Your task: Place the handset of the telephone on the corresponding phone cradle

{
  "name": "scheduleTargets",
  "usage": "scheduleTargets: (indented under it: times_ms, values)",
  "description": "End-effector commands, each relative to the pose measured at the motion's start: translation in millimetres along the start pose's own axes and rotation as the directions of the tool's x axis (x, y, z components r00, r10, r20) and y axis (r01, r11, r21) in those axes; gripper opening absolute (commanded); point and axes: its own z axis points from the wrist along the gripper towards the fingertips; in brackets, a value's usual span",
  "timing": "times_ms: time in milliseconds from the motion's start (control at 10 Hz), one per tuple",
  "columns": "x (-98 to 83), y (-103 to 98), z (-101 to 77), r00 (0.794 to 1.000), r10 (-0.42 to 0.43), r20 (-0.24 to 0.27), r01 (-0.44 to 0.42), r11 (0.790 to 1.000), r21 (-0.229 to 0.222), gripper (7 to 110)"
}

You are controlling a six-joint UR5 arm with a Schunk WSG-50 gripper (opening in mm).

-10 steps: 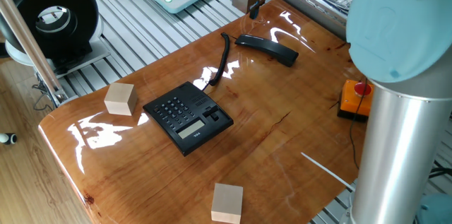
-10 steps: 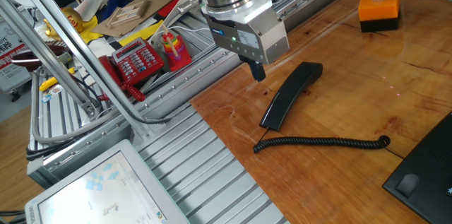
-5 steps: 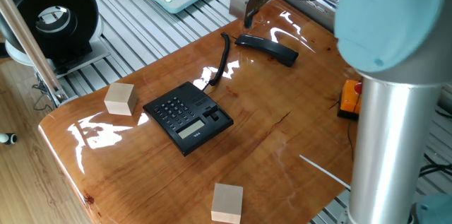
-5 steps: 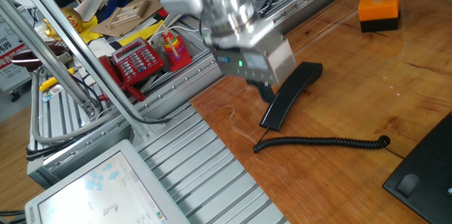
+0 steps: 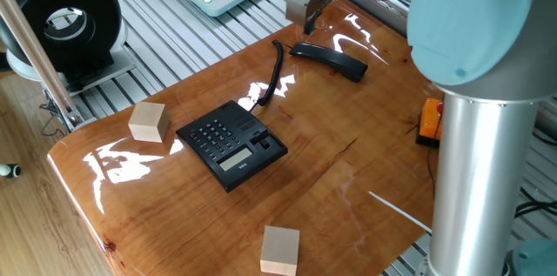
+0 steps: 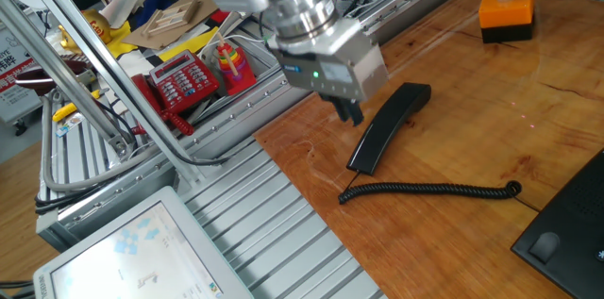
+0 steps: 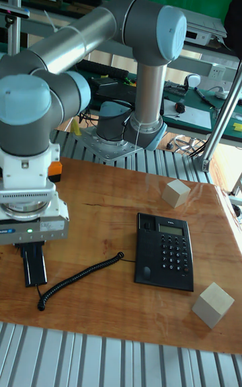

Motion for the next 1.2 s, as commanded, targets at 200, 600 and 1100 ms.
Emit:
scheduleTargets:
  times_ms: [200, 600, 1100]
  values:
    - [26.4, -11, 11.3, 0.995, -0.099, -0.015, 0.098, 0.995, -0.031, 44]
    - [21.4, -30, 8.0, 0.987, -0.117, 0.107, 0.115, 0.993, 0.022, 110]
    - [16.1, -1, 4.5, 0.986, -0.069, 0.15, 0.072, 0.997, -0.018, 110]
